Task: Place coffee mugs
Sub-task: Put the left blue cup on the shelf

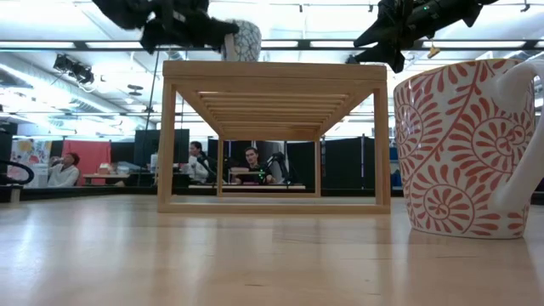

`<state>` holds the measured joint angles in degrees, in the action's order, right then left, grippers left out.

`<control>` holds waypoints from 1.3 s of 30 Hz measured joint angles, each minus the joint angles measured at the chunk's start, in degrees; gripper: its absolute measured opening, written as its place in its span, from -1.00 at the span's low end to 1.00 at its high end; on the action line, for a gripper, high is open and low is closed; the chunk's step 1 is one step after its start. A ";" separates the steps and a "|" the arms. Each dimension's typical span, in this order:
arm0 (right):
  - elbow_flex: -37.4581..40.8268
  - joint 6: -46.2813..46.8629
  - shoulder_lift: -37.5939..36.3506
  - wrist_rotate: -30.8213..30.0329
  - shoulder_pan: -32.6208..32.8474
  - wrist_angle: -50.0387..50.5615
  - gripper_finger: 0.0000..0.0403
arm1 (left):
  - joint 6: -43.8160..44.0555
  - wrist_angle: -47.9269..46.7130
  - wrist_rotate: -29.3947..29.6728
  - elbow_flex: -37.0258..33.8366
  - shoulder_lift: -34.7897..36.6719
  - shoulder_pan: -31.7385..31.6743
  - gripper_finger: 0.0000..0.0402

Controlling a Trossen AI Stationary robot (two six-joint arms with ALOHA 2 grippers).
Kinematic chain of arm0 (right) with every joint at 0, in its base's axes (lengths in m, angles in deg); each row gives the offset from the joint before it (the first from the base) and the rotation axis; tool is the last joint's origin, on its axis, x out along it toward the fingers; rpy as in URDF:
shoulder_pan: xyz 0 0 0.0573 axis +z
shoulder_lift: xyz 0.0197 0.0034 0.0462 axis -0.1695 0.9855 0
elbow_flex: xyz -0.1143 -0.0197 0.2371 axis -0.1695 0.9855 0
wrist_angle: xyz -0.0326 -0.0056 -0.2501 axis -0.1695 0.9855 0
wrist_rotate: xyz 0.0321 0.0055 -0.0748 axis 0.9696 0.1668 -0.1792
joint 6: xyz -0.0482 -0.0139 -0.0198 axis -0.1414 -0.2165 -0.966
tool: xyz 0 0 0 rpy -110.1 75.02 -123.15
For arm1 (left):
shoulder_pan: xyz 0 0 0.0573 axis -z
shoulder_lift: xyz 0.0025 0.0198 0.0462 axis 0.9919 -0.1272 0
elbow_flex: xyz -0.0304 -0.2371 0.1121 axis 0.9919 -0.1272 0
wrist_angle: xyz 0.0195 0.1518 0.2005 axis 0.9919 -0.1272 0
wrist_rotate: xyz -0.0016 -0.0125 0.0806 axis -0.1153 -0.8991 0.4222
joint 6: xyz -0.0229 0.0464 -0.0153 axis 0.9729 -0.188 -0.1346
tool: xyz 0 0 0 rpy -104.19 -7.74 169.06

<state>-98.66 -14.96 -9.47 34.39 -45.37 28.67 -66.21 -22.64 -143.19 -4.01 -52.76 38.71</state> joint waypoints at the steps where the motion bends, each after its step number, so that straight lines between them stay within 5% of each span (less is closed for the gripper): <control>1: 0.00 0.00 0.00 0.00 0.00 0.00 -0.02 | 0.03 1.12 -1.09 0.00 -1.25 -0.75 -0.86; 13: 0.00 0.00 0.00 -0.01 0.00 0.00 -0.02 | 0.67 16.68 -15.31 0.00 -13.08 -8.10 -0.86; 39: 0.00 0.00 0.00 0.01 0.00 -0.02 -0.02 | 2.21 20.36 -17.09 0.00 -19.71 -10.21 -0.85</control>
<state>-98.66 -14.96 -9.47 34.40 -45.37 28.65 -63.99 -2.28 -160.27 -4.01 -72.47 28.50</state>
